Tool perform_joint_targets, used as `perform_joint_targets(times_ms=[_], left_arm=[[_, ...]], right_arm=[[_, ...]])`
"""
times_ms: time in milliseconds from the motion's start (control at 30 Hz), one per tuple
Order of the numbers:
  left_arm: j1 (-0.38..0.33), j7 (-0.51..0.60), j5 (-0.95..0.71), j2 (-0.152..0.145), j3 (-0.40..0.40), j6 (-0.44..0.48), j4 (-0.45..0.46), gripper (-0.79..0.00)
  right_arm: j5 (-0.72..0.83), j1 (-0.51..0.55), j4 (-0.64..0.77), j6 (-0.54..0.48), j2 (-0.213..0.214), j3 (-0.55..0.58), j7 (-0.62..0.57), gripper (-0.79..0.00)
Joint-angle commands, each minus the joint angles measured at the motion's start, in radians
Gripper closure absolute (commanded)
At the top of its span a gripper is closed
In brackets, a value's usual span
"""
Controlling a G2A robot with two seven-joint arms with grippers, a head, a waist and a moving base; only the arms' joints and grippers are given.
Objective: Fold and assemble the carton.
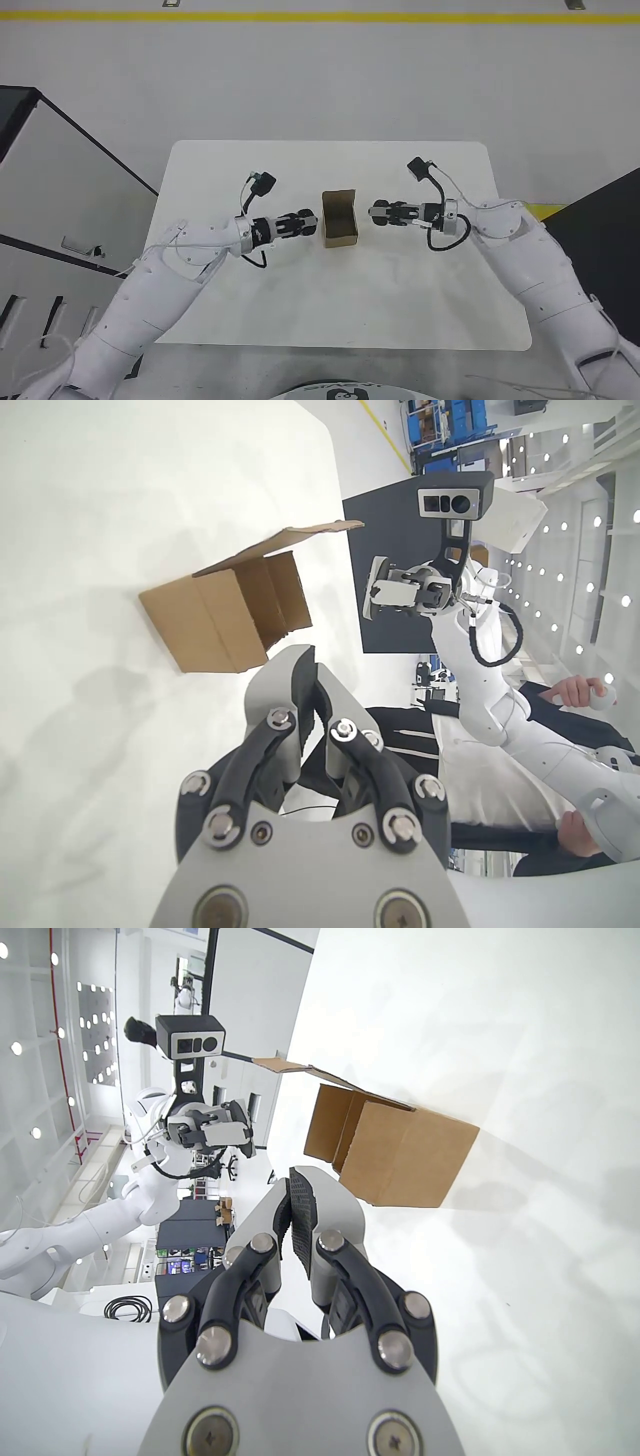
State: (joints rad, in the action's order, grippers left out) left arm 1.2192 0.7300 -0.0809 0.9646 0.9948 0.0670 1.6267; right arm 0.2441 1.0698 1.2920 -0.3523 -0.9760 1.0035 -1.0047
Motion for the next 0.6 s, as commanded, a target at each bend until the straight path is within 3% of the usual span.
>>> perform_joint_targets(times_ms=[0,367,567], left_arm=[[0.005,-0.021,0.024,0.002,-0.005,-0.006,-0.022,0.000],[-0.065,-0.085,-0.014,0.047,-0.083,0.011,-0.186,0.000],[-0.059,-0.096,-0.014,0.048,-0.085,0.010,-0.184,0.000]], right_arm=[[0.000,0.000,0.000,0.000,0.000,0.000,0.000,0.000],[-0.002,0.008,-0.038,0.049,-0.027,-0.058,0.089,0.000],[-0.004,0.012,-0.034,0.052,-0.028,-0.058,0.102,0.000]])
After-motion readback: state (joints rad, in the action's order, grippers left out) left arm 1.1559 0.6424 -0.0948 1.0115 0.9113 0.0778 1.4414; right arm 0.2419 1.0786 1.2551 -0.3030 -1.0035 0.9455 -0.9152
